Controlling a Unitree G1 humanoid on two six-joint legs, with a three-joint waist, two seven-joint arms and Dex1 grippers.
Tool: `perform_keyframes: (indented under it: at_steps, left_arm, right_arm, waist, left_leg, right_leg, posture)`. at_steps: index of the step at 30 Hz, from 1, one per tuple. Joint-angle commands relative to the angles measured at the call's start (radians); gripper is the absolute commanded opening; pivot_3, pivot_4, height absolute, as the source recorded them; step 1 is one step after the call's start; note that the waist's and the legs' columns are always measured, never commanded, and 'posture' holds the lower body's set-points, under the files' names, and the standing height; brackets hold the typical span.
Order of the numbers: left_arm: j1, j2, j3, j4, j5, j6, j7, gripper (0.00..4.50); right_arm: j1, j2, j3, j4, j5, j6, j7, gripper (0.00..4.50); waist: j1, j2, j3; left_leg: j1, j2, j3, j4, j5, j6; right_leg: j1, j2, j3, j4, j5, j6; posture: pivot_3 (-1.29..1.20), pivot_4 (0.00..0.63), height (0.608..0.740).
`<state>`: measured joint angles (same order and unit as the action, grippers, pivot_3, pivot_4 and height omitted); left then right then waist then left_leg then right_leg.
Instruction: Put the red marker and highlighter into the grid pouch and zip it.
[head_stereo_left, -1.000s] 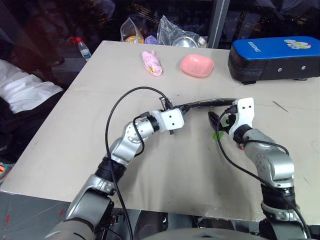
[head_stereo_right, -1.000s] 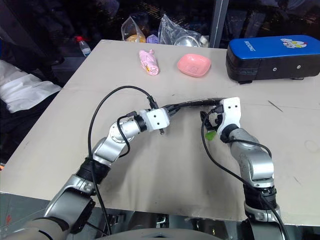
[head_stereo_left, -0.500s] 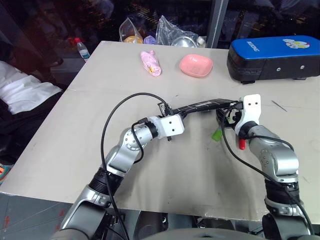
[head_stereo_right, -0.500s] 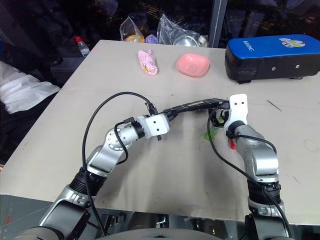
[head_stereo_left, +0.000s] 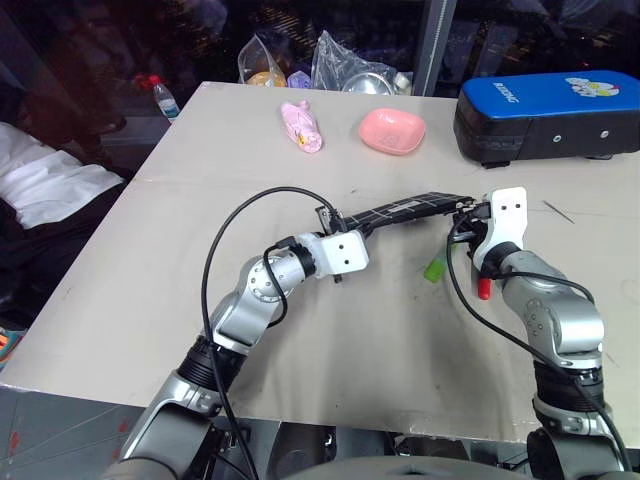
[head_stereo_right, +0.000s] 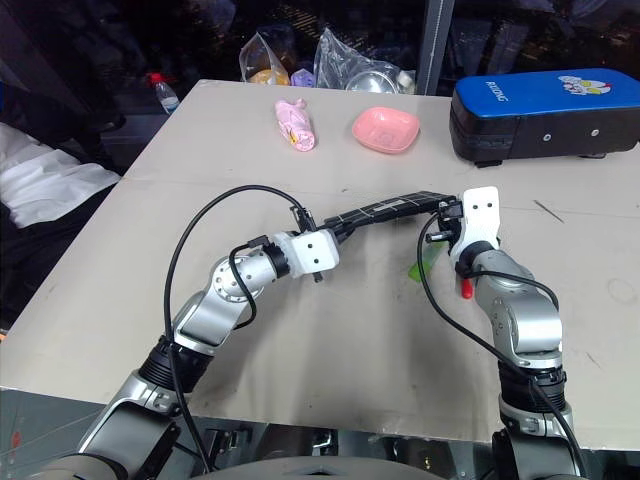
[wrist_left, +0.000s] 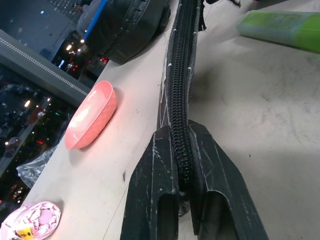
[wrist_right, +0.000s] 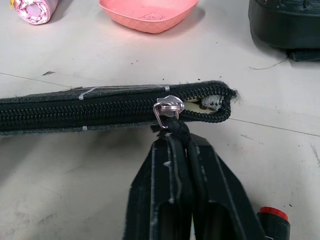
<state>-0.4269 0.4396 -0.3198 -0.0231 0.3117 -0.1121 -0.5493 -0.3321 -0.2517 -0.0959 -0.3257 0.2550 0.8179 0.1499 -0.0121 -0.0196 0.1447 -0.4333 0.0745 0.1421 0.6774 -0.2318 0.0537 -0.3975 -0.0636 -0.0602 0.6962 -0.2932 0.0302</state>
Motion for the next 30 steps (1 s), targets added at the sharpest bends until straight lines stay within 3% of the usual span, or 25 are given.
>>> perform_keyframes:
  at_steps: [1, 6, 11, 30]
  left_arm:
    - [-0.002, -0.013, 0.01, -0.035, 0.001, -0.008, 0.016, 0.0]
    - [0.009, -0.028, 0.0, -0.035, 0.005, -0.014, 0.024, 0.0]
    - [0.011, -0.041, -0.008, -0.035, 0.007, -0.019, 0.021, 0.0]
    - [0.025, -0.06, -0.047, -0.038, 0.001, -0.038, -0.023, 0.0]
  right_arm:
    - [-0.015, -0.018, 0.013, -0.026, 0.003, -0.014, 0.028, 0.03]
    - [0.0, -0.163, 0.171, -0.063, -0.074, -0.126, 0.179, 0.03]
    - [0.004, -0.225, 0.237, -0.081, -0.115, -0.172, 0.237, 0.03]
    - [0.01, -0.305, 0.443, -0.197, -0.211, -0.306, 0.46, 0.03]
  waist:
    - [0.0, 0.0, 0.0]
    - [0.0, 0.002, 0.001]
    - [0.0, 0.002, 0.001]
    - [0.001, 0.002, 0.002]
  left_leg:
    - [0.0, 0.0, 0.0, 0.0, 0.0, 0.0]
    - [0.0, 0.0, 0.0, -0.001, 0.0, 0.0]
    - [0.001, 0.0, 0.0, -0.002, 0.0, 0.0]
    - [0.001, 0.0, 0.0, -0.003, 0.0, 0.0]
  right_leg:
    - [0.0, 0.0, 0.0, 0.0, 0.0, 0.0]
    - [0.0, 0.0, 0.0, -0.001, 0.0, 0.0]
    - [0.0, 0.0, 0.0, -0.001, 0.0, 0.0]
    - [0.0, -0.001, 0.0, -0.002, 0.0, 0.0]
  posture:
    - [0.0, 0.15, 0.725]
    - [0.0, 0.15, 0.725]
    - [0.0, 0.15, 0.725]
    - [0.0, 0.15, 0.725]
